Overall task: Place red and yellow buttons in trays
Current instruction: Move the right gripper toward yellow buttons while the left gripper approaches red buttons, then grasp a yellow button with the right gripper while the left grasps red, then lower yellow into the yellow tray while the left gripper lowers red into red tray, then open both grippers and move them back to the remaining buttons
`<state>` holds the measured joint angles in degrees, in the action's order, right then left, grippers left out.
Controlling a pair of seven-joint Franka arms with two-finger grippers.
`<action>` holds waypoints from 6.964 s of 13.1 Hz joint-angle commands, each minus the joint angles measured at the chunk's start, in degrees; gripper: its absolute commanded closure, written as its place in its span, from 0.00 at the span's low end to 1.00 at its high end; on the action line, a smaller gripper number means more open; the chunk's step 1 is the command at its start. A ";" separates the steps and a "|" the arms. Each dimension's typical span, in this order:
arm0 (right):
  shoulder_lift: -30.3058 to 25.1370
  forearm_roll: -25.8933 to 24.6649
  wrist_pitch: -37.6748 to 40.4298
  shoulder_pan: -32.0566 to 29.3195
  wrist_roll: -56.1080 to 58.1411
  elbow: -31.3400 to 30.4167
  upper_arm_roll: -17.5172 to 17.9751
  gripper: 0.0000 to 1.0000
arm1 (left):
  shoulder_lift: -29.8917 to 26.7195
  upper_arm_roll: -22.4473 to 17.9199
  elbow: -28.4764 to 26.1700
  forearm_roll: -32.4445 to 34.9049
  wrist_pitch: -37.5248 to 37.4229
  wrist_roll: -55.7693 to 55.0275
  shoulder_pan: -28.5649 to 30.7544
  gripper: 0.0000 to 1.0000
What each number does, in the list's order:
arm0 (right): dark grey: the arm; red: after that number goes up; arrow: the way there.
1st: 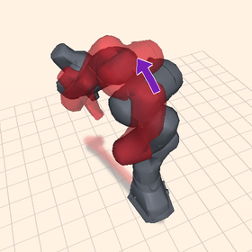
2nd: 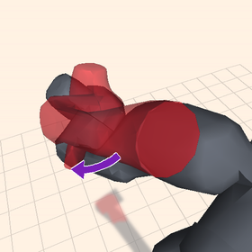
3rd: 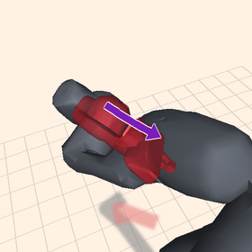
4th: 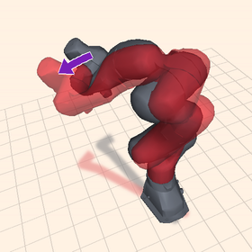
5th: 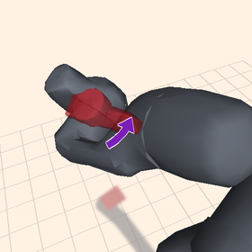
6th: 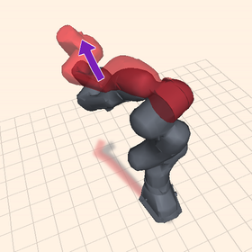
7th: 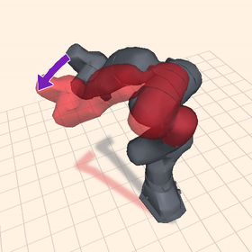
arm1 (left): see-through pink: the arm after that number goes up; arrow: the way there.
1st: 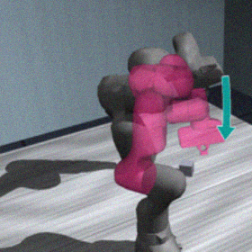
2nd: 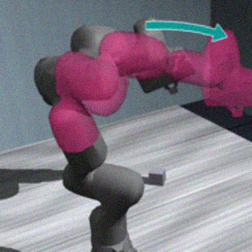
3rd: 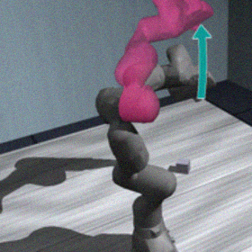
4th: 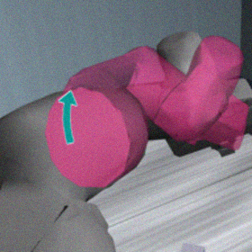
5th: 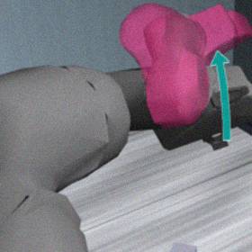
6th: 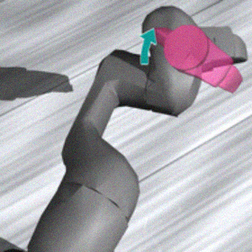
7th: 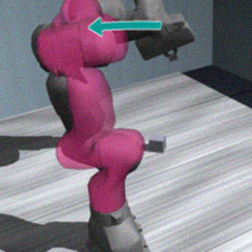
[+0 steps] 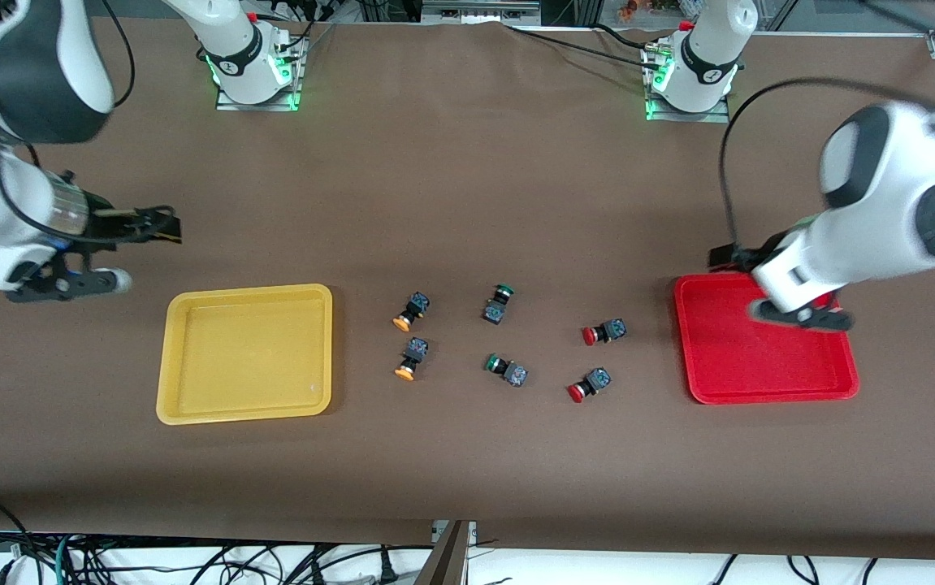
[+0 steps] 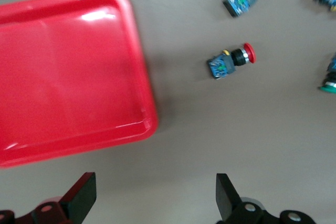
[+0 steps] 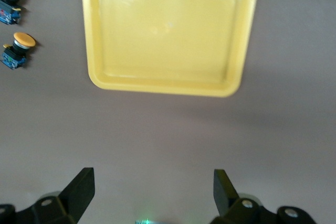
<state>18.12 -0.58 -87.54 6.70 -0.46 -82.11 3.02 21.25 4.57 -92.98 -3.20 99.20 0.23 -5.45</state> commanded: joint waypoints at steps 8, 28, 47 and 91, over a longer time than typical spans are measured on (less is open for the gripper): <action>10.96 0.84 -12.55 7.27 -16.05 0.82 -0.03 0.00 | 9.07 -0.44 0.78 -0.93 4.69 0.03 -4.39 0.00; 26.87 7.08 -34.53 23.18 -54.55 0.47 -0.03 0.00 | 29.82 -0.35 14.41 12.51 40.28 18.47 -14.94 0.00; 23.19 6.12 -25.51 14.78 -35.19 0.99 -0.91 1.00 | 16.84 -0.44 12.73 11.72 19.42 28.68 -8.10 1.00; 35.67 6.38 -50.71 28.99 -58.08 6.09 -7.85 0.22 | 24.02 5.45 2.54 5.83 24.99 35.99 -5.62 0.59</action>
<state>52.92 5.89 -138.44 35.14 -58.62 -76.33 -4.50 46.31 10.24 -89.02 3.01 123.65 35.87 -10.81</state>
